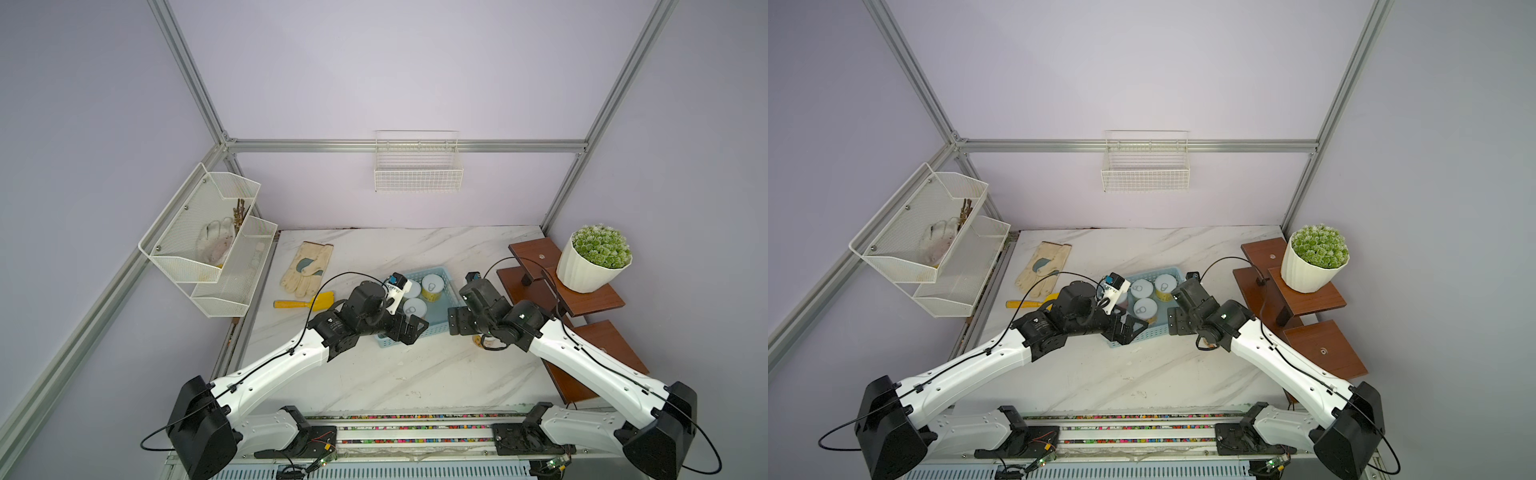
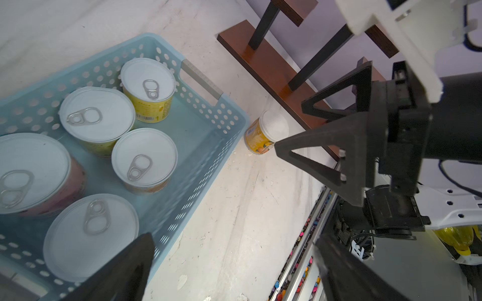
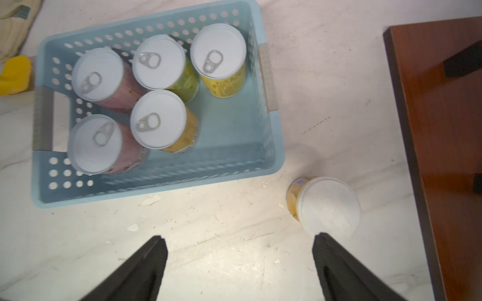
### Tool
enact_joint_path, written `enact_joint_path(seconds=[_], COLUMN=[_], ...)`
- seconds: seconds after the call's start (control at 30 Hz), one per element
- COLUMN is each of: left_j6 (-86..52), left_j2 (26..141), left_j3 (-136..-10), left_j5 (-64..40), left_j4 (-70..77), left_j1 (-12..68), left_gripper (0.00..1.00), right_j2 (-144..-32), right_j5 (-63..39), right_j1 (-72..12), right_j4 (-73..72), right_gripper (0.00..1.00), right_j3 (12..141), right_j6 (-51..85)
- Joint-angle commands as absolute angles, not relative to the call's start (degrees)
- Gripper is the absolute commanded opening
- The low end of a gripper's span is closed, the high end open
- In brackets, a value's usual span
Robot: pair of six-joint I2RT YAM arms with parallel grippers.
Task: Put the canned food in the basket
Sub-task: Place the canned food in the basket, then pick up the canned food from the center of the board.
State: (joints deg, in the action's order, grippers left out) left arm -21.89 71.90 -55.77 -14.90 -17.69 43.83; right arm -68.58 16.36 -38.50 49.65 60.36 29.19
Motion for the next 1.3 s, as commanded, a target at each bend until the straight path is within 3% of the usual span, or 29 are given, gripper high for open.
enact_joint_path(seconds=[0.0, 0.33, 0.73, 1.1, 1.27], left_j6=[-20.04, -19.61, -18.35, -11.73, -7.68], left_j2=[74.07, 77.83, 76.3, 76.0, 77.71], left_j3=[-59.22, -60.6, -57.71, -60.48, -62.28], left_j5=[-16.88, -17.34, -14.83, 8.59, 14.07], left_j4=[-13.39, -11.48, -10.22, -16.18, -17.23], left_j1=[45.23, 49.4, 52.4, 59.53, 62.62], left_gripper=[1.0, 1.0, 1.0, 1.0, 1.0], right_j2=[-67.56, -66.26, -70.98, -74.55, -76.09], right_j5=[21.02, 13.23, 8.85, 4.86, 2.52], right_j1=[-36.13, -24.35, -19.83, -17.46, -16.37], right_j4=[51.42, 48.49, 46.73, 43.42, 41.82], right_gripper=[0.94, 0.94, 0.96, 0.96, 0.96], right_j3=[57.51, 51.56, 50.98, 49.53, 49.48], right_j6=[31.87, 31.29, 32.99, 31.91, 31.19])
